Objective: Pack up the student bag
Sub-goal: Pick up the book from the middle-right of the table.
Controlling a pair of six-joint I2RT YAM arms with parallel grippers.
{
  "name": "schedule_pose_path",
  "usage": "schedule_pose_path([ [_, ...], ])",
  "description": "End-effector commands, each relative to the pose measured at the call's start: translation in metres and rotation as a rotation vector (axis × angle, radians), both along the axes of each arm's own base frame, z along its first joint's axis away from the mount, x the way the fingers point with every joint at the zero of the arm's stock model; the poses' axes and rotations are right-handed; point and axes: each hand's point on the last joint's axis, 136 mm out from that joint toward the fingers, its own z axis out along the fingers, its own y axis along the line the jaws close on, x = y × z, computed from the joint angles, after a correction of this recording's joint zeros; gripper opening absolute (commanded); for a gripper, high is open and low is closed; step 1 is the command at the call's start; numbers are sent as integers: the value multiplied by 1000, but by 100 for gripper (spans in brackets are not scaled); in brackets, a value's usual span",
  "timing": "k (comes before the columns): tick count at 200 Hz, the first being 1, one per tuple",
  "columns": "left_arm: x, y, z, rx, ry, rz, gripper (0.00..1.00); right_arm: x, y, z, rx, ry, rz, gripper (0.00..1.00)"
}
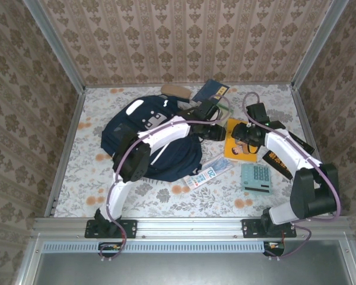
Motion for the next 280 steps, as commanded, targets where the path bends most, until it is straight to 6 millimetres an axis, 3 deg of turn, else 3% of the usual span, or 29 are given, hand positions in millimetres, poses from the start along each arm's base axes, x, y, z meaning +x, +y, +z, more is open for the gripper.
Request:
schedule_pose_path([
  [1, 0, -10, -12, 5, 36, -9, 46, -7, -22, -15, -49, 30, -35, 54],
  [85, 9, -33, -49, 18, 85, -18, 45, -4, -48, -38, -15, 96, -91, 57],
  [100, 10, -32, -58, 41, 96, -10, 44, -3, -52, -44, -10, 103, -99, 57],
  [145, 9, -18, -85, 140, 135, 19, 27, 3, -60, -66, 30, 149, -106, 59],
  [201, 4, -14, -96, 160, 164, 15, 24, 8, -63, -98, 102, 228, -113, 60],
  [230, 2, -14, -101, 163, 177, 9, 19, 15, -46, -106, 247, 233, -61, 61],
  [280, 3, -15, -103, 142, 195, -5, 16, 31, 6, -63, 565, 66, 81, 59],
])
